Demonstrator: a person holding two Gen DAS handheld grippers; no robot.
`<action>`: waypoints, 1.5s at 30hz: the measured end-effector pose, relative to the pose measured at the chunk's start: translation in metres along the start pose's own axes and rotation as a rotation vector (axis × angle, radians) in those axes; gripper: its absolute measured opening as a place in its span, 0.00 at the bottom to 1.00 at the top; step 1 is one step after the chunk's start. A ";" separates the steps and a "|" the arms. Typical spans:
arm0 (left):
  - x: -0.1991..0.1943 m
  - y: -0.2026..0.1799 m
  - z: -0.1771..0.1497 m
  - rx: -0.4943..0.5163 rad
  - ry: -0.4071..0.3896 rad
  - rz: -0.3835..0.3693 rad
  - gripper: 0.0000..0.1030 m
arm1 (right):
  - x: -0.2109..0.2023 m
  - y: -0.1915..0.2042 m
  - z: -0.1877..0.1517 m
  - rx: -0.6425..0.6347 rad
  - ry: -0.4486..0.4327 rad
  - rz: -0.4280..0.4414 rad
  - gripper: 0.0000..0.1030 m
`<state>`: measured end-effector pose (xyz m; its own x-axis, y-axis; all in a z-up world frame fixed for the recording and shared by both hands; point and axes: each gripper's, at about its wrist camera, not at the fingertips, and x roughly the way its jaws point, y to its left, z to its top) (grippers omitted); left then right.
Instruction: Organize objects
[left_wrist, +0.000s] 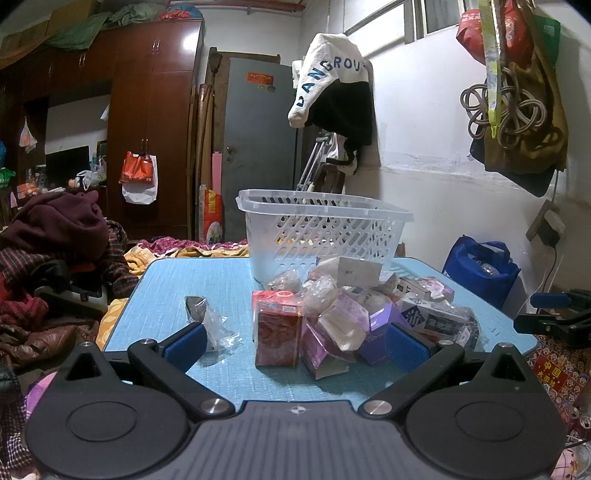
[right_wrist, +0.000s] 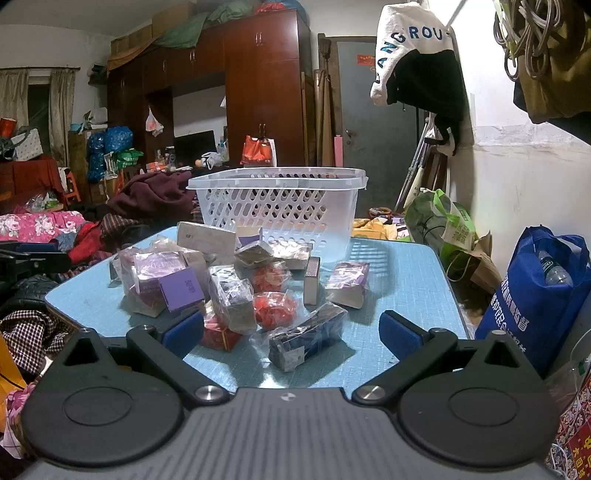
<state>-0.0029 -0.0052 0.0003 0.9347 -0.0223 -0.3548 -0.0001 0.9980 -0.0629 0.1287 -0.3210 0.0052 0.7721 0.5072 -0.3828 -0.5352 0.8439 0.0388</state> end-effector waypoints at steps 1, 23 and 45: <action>0.000 0.000 0.000 -0.001 0.000 -0.001 1.00 | 0.000 0.000 0.000 0.000 0.000 0.000 1.00; -0.001 -0.002 0.001 0.001 -0.004 -0.002 1.00 | 0.000 -0.001 0.000 0.001 0.002 0.001 1.00; -0.002 -0.004 0.000 0.002 0.004 -0.006 1.00 | 0.000 -0.001 -0.001 0.000 0.003 0.001 1.00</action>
<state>-0.0047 -0.0096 0.0009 0.9333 -0.0282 -0.3580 0.0060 0.9980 -0.0628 0.1288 -0.3222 0.0047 0.7703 0.5077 -0.3859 -0.5360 0.8433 0.0395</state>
